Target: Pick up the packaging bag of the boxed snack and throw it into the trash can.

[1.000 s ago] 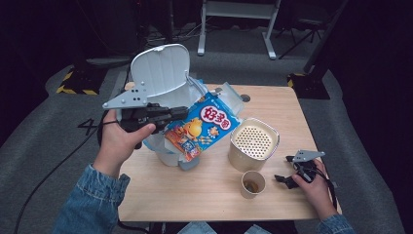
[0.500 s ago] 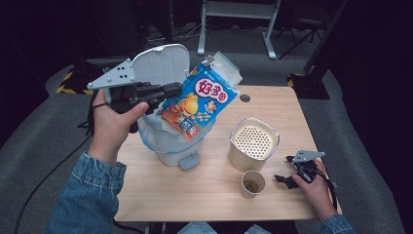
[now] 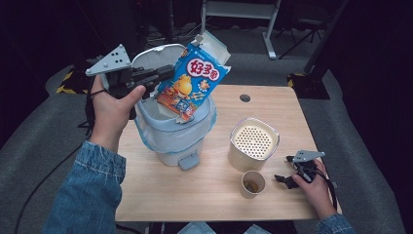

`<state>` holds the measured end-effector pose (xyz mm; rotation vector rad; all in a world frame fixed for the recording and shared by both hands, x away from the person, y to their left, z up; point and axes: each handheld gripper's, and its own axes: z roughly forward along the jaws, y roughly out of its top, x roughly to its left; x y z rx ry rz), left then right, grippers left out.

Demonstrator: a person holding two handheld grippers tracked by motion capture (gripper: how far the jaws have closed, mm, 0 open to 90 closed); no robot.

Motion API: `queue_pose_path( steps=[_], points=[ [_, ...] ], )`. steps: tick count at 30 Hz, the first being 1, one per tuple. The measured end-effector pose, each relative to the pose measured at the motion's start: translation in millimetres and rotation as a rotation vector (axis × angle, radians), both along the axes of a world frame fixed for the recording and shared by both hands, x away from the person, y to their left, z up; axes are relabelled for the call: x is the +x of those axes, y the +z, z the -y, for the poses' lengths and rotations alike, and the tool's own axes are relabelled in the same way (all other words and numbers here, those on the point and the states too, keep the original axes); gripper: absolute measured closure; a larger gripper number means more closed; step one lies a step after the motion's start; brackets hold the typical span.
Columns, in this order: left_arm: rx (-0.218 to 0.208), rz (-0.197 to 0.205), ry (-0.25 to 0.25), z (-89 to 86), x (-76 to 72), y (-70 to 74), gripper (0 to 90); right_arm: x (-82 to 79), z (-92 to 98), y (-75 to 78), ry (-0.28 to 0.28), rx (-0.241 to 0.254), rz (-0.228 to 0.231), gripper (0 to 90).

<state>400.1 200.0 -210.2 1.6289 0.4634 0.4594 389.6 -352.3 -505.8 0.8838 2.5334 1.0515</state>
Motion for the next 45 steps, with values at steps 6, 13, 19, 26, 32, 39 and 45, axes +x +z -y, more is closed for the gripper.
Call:
queue_pose_path(
  steps=[6, 13, 19, 26, 32, 39, 45],
  points=[
    [0.000, -0.008, 0.036, -5.3, 12.2, -2.9, 88.4, 0.0, 0.0, 0.0, 0.000, 0.000, 0.000, 0.1],
    [0.006, -0.023, 0.103, -6.3, 27.3, -12.0, 88.4, 0.0, 0.0, 0.0, 0.000, 0.000, 0.000, 0.1],
    [0.021, -0.037, 0.128, -4.6, 34.4, -18.3, 88.3, 0.0, 0.0, 0.0, 0.000, 0.000, 0.000, 0.1],
    [0.040, -0.044, 0.150, -4.6, 38.0, -23.8, 88.2, 0.0, 0.0, 0.0, 0.000, 0.000, 0.000, 0.1],
    [0.066, -0.051, 0.161, -4.3, 39.1, -26.4, 88.1, 0.0, 0.0, 0.0, 0.000, 0.000, 0.000, 0.1],
    [0.079, -0.066, 0.155, 2.1, 40.7, -30.2, 88.1, 0.0, 0.0, 0.0, 0.000, 0.000, 0.000, 0.2],
    [0.085, -0.080, 0.144, 5.6, 42.6, -34.1, 88.0, 0.0, 0.0, 0.0, 0.000, 0.000, 0.000, 0.1]
  ],
)
